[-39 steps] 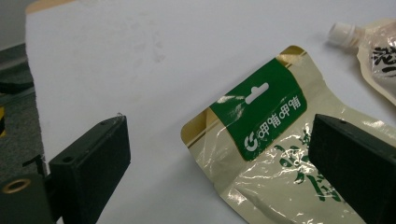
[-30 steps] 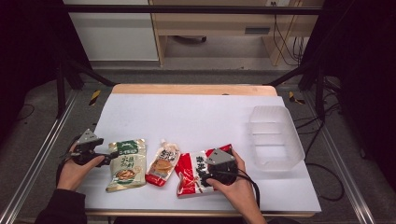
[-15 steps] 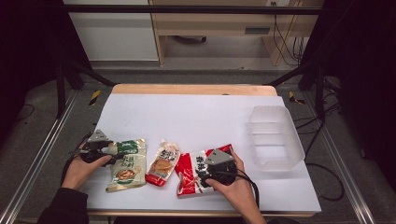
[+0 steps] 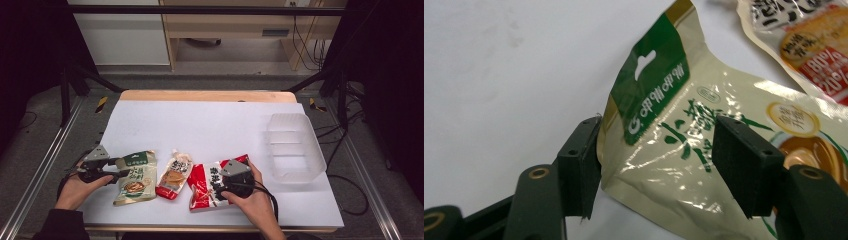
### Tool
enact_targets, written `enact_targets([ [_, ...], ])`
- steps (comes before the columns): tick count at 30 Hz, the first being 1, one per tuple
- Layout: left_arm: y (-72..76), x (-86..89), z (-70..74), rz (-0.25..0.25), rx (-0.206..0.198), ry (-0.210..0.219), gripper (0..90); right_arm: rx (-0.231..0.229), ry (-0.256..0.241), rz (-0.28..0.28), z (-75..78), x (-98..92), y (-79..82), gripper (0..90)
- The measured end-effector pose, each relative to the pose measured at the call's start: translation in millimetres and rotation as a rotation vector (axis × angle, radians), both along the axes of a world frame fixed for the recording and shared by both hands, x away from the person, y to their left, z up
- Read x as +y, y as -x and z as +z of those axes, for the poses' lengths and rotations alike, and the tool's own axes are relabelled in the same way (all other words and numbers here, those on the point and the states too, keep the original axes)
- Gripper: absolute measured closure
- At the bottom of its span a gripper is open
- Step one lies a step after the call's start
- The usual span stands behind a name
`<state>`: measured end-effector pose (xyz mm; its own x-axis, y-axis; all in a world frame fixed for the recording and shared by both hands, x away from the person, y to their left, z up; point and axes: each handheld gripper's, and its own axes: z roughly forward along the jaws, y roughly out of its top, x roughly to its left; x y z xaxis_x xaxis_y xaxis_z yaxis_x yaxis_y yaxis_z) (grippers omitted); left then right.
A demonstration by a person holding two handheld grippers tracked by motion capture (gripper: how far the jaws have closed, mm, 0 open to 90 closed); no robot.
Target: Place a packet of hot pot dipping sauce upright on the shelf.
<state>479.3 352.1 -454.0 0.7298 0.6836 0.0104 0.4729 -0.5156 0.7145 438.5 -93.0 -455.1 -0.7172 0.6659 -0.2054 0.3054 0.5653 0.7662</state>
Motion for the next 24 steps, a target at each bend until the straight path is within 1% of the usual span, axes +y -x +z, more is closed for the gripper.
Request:
enact_targets([
  [1, -0.6, 2.4, -1.3, -0.010, 0.015, 0.013, 44.0, 0.003, 0.001, 0.000, -0.6, -0.2, -0.3, 10.2],
  [3, -1.1, 5.3, -1.7, -0.013, 0.020, 0.015, 49.3, 0.003, 0.003, 0.001, -0.9, 0.0, -0.5, 10.2],
  [4, -1.1, 5.3, -1.7, -0.013, 0.020, 0.015, 50.7, 0.002, 0.006, 0.003, -0.9, -0.1, -0.6, 10.3],
  [6, -2.7, 5.7, -2.5, -0.003, 0.004, -0.001, 54.6, 0.004, 0.007, 0.004, -1.1, 0.2, -0.6, 10.3],
  [8, -3.7, 4.6, -3.3, 0.000, 0.003, -0.006, 58.4, 0.005, 0.006, 0.006, -1.4, 0.6, -0.7, 10.3],
  [10, -9.2, 3.5, -5.9, 0.023, 0.000, -0.028, 65.5, 0.007, 0.013, 0.008, -2.0, 1.4, -0.7, 10.4],
  [12, -12.3, 4.1, -6.8, 0.044, 0.008, -0.037, 72.6, 0.006, 0.016, 0.011, -2.3, 2.0, -0.5, 10.3],
  [13, -13.3, 5.2, -5.7, 0.055, 0.008, -0.039, 77.5, 0.006, 0.015, 0.012, -2.5, 2.5, -0.4, 10.4],
  [14, -13.3, 5.2, -5.7, 0.055, 0.008, -0.039, 80.6, 0.006, 0.015, 0.012, -2.5, 2.5, -0.4, 10.4],
  [15, -13.5, 6.2, -3.8, 0.066, 0.008, -0.022, 80.6, 0.004, 0.019, 0.011, -2.5, 2.8, -0.2, 10.6],
  [16, -12.5, 7.4, 0.2, 0.074, -0.001, -0.019, 87.0, -0.001, 0.021, 0.012, -2.3, 2.9, -0.2, 10.7],
  [17, -11.4, 8.9, 3.3, 0.079, -0.004, -0.016, 88.8, 0.000, 0.017, 0.012, -2.3, 2.9, -0.2, 10.7],
  [21, -3.3, 20.9, 20.3, 0.098, -0.015, 0.031, 90.0, 0.001, 0.016, 0.013, -1.2, 1.3, -0.2, 10.6],
  [22, -3.3, 20.9, 20.3, 0.098, -0.015, 0.031, 90.0, 0.001, 0.013, 0.011, -1.0, 1.0, -0.1, 10.6],
  [23, 2.2, 25.6, 31.0, 0.103, -0.025, 0.058, 90.0, 0.001, 0.010, 0.009, -0.9, 0.8, -0.3, 10.6],
  [24, 2.2, 25.6, 31.0, 0.103, -0.025, 0.058, 90.0, 0.001, 0.010, 0.009, -0.9, 0.8, -0.3, 10.6],
])
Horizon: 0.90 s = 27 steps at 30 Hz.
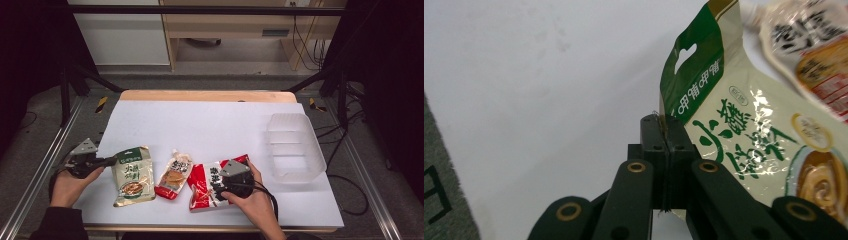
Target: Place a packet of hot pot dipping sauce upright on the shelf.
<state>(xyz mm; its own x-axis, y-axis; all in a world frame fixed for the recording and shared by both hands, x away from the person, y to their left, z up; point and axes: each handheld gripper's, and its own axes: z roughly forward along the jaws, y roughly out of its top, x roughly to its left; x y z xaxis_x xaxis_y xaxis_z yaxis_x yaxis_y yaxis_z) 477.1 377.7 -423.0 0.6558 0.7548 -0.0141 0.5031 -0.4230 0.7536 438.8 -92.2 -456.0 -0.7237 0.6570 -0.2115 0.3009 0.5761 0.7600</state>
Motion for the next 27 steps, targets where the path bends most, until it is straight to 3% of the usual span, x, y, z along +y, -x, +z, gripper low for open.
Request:
enact_targets([
  [2, 8.3, 3.2, 15.2, -0.004, -0.023, 0.016, 90.0, 0.000, -0.002, -0.002, 0.1, -0.8, -0.8, 10.6],
  [11, 29.3, 9.5, 52.6, -0.043, -0.069, 0.060, 90.0, 0.007, -0.013, -0.004, -0.4, -2.4, -2.1, 10.6],
  [15, 47.3, 9.5, 77.0, -0.149, -0.109, 0.064, 90.0, 0.015, -0.019, -0.003, -2.4, -2.7, -3.1, 10.6],
  [17, 52.3, 6.9, 83.8, -0.171, -0.117, 0.051, 90.0, 0.018, -0.024, -0.001, -2.4, -3.0, -3.6, 10.6],
  [27, 46.7, -21.4, 88.6, -0.100, -0.142, 0.030, 90.0, 0.008, -0.020, 0.018, 0.0, -2.0, -2.0, 11.0],
])
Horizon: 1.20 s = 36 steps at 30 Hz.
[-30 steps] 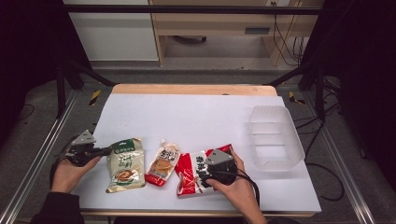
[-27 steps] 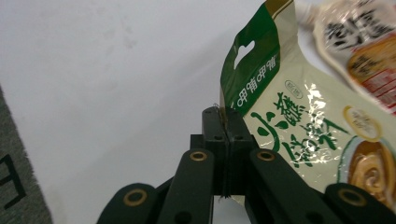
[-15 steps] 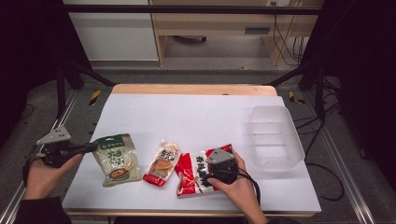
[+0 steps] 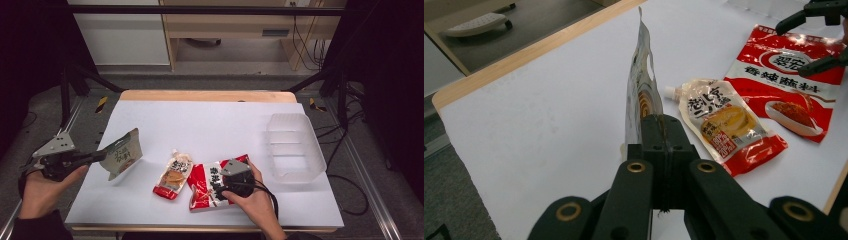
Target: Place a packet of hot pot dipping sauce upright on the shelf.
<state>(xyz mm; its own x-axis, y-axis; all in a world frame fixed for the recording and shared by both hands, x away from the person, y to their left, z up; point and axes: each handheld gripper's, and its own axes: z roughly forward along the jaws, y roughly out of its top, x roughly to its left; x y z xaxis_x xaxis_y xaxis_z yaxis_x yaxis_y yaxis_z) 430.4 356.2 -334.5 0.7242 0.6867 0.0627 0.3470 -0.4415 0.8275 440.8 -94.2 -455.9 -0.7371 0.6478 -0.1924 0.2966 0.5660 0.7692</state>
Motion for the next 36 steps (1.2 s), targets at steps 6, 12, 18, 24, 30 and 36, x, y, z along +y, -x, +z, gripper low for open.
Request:
enact_targets([
  [6, -1.2, -13.6, 3.3, -0.022, -0.029, 0.001, 90.0, 0.029, 0.025, 0.033, 2.6, 0.5, -0.6, 20.5],
  [12, -2.3, -31.2, 14.4, -0.075, -0.058, -0.037, 90.0, 0.036, 0.023, 0.064, 7.1, 5.5, 1.9, 20.6],
  [18, -3.1, -51.4, 25.3, -0.116, -0.078, -0.086, 90.0, 0.068, 0.064, 0.109, 22.3, 15.1, 4.0, 18.9],
  [24, -6.7, -69.9, 38.2, -0.137, -0.105, -0.076, 90.0, 0.077, 0.122, 0.120, 44.6, 7.8, -2.9, 14.6],
  [30, -10.2, -86.1, 45.1, -0.165, -0.111, -0.079, 90.0, 0.064, 0.147, 0.118, 63.6, 7.6, -5.5, 11.9],
  [36, -15.0, -109.0, 44.6, -0.210, -0.114, -0.105, 90.0, 0.013, 0.204, 0.171, 85.3, 14.5, -7.8, 14.1],
])
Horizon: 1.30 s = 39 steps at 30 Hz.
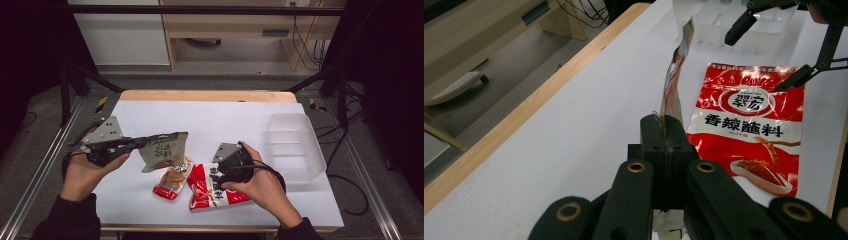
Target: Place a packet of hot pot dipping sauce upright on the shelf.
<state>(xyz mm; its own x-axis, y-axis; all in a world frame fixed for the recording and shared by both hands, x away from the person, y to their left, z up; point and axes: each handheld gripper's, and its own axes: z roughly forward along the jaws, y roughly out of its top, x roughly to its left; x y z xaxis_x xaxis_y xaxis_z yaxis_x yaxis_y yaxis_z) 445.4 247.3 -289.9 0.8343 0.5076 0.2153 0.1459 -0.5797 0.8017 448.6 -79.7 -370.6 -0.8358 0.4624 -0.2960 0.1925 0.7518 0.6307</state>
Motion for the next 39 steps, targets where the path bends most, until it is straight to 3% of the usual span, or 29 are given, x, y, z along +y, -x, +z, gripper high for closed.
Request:
enact_targets([
  [9, -3.2, -24.7, -3.6, -0.061, 0.013, -0.008, 90.0, -0.001, 0.066, 0.064, 26.5, 7.6, -8.0, 14.7],
  [15, -5.1, -39.2, -7.8, -0.091, 0.022, -0.015, 90.0, -0.008, 0.061, 0.072, 40.2, 7.1, -14.2, 22.2],
  [18, -5.1, -50.2, -10.5, -0.115, 0.026, -0.024, 90.0, 0.005, 0.047, 0.091, 51.0, 8.3, -16.7, 32.6],
  [22, -5.4, -59.9, -12.3, -0.143, 0.026, -0.029, 90.0, -0.001, 0.069, 0.103, 59.2, 12.1, -19.8, 36.4],
  [29, -4.5, -71.5, -13.4, -0.171, 0.026, -0.034, 90.0, 0.038, 0.088, 0.136, 62.5, 17.8, -24.0, 52.1],
  [34, -3.9, -76.0, -14.6, -0.181, 0.027, -0.036, 90.0, 0.041, 0.116, 0.177, 62.0, 22.4, -20.3, 76.4],
  [39, -4.1, -75.2, -15.0, -0.175, 0.027, -0.018, 90.0, 0.049, 0.109, 0.169, 62.9, 21.8, -18.8, 87.9],
])
